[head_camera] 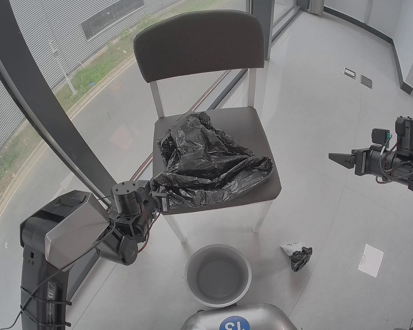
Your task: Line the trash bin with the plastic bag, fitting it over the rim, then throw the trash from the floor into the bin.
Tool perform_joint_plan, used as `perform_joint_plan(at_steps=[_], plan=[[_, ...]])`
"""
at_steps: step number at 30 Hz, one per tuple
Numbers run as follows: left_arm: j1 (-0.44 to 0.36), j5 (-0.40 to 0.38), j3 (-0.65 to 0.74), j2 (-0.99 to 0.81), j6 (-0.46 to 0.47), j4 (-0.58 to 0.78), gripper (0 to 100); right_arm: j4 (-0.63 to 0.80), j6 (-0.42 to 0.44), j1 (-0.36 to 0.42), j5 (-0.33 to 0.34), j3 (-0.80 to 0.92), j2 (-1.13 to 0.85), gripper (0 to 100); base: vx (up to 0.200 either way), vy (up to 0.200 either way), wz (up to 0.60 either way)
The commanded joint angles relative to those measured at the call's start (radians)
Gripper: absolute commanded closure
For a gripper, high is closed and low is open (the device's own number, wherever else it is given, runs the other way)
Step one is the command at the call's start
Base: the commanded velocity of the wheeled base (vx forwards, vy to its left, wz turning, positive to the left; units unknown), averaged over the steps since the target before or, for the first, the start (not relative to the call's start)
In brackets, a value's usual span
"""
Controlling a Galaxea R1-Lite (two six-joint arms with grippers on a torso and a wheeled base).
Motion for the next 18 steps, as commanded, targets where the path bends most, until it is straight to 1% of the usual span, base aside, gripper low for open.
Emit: perform_joint_plan(at_steps=[1, 4, 9, 13, 18], plan=[[-0.023, -0.001, 0.037, -0.049, -0.004, -0.001, 100, 0.055, 0.005, 0.021, -0.001, -0.198, 0.197, 0, 0.0, 0.0, 0.0], [-0.041, -0.004, 0.045, -0.058, -0.007, -0.001, 100, 0.078, 0.004, 0.029, -0.001, -0.236, 0.218, 0, 0.0, 0.0, 0.0], [-0.064, -0.004, 0.049, -0.058, -0.009, -0.001, 100, 0.077, 0.004, 0.058, -0.002, -0.264, 0.266, 0, 0.0, 0.0, 0.0], [-0.077, -0.005, 0.104, -0.065, -0.009, -0.029, 100, 0.077, -0.001, 0.067, -0.004, -0.271, 0.283, 0, 0.0, 0.0, 0.0], [-0.07, -0.01, 0.158, -0.067, -0.007, -0.063, 100, 0.078, -0.006, 0.064, -0.004, -0.284, 0.306, 0, 0.0, 0.0, 0.0]])
